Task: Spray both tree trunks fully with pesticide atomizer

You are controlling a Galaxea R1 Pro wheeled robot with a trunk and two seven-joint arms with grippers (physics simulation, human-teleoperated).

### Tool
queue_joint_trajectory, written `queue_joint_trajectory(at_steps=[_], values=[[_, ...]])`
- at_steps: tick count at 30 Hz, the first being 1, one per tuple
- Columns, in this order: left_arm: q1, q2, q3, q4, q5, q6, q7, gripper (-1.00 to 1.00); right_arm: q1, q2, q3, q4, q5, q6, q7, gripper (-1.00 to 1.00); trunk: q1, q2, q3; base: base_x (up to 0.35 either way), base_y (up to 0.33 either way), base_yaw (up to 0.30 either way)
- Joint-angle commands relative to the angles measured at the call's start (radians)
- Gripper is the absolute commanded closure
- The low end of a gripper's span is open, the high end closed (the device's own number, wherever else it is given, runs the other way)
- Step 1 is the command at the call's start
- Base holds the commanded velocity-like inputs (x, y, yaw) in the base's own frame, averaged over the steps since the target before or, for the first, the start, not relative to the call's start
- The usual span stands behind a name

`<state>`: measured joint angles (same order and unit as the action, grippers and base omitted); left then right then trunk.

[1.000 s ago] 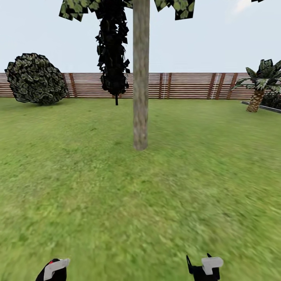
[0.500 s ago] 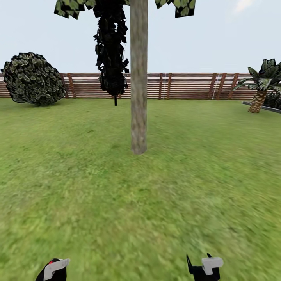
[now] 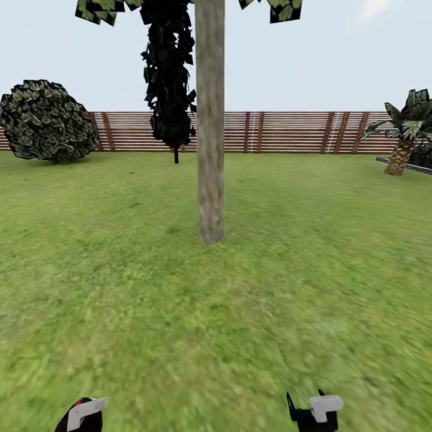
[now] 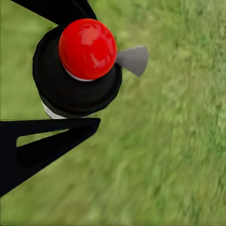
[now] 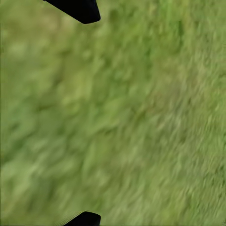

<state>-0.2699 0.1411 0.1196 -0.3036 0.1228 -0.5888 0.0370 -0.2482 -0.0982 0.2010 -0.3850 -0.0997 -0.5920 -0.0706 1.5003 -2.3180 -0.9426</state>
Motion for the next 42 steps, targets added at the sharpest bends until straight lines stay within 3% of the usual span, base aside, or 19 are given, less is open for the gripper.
queue_joint_trajectory(at_steps=[1,42], values=[[0.000,0.000,0.000,0.000,0.000,0.000,0.000,1.00,0.000,0.000,0.000,0.000,0.000,0.000,0.000,-1.00,0.000,0.000,0.000,0.340,-0.005,0.000],[0.000,0.002,0.000,0.000,0.000,0.000,0.000,1.00,0.000,0.000,0.000,0.000,0.000,0.000,0.000,-1.00,0.000,0.000,0.000,0.340,0.000,0.029]])
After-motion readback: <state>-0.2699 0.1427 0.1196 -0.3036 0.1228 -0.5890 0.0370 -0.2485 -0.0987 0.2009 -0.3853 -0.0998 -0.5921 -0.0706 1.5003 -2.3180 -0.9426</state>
